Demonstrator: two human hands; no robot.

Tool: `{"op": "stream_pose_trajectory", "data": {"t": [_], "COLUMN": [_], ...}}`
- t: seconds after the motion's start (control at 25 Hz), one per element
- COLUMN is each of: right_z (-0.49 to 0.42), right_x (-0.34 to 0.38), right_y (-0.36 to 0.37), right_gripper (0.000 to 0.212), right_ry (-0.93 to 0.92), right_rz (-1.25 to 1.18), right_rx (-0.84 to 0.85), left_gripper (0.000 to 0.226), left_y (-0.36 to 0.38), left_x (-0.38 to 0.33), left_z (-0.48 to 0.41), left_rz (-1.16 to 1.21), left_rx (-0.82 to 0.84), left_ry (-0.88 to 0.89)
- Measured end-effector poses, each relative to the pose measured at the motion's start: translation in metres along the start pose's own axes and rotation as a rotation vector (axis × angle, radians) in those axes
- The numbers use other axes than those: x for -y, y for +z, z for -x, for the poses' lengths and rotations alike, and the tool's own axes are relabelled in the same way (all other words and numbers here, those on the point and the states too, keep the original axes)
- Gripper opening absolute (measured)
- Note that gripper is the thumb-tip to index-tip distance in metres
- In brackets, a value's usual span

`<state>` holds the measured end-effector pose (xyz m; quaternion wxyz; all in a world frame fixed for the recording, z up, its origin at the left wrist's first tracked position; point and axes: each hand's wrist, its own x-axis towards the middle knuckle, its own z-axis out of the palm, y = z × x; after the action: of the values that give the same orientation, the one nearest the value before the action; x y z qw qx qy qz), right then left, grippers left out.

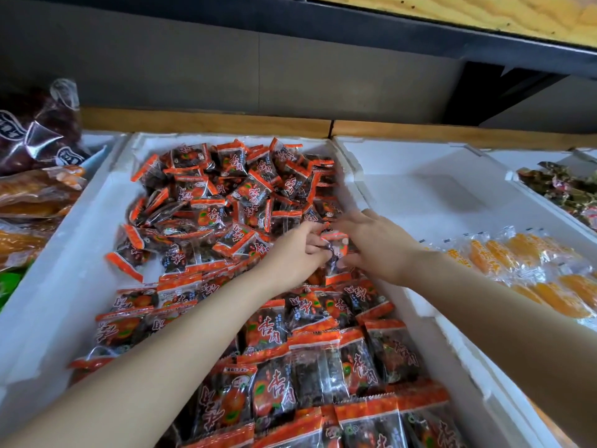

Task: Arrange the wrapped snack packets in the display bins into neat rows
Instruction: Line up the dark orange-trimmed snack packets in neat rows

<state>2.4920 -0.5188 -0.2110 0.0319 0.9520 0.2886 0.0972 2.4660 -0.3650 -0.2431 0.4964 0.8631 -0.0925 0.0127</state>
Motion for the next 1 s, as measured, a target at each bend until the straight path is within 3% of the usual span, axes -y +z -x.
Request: {"op": "stream_pose_trajectory", "data": {"t": [0.16,0.36,0.6,0.76,0.88,1.0], "right_z": [-0.007,-0.011,-0.015,-0.016,-0.014,-0.010], "right_x": [0.005,0.007,0.015,0.013,-0.006,-0.008], "right_y": [0.021,0.028,0.022,0.019,0.012,0.015], "right_gripper": [0.083,0.082,0.071,0.057,0.053,0.061], "right_ry": [0.026,-0.036,-0.020,0.036,0.092,0.025], "right_rz": [-0.142,-0.107,-0.191,-0.301,-0.173,0.082], "right_rx": [0.146,0.193,0.125,0.015,0.126,0.206], "left_gripper": [0.059,0.042,0.040,0.040,0.042,0.045], "left_y": [-0.007,-0.019,-0.023,-0.021,-0.019,-0.016], "left_x": [0.020,0.033,0.042,0.043,0.041,0.037], "left_z": [0.000,0.008,0.013,0.014,0.013,0.012], "left_rz": [-0.453,-0.722,-0.693,-0.608,-0.561,-0.538], "left_rx": [0.009,0.056,0.219,0.216,0.240,0.289], "left_ry": [0.071,0.107,0.093,0.096,0.082,0.090]}}
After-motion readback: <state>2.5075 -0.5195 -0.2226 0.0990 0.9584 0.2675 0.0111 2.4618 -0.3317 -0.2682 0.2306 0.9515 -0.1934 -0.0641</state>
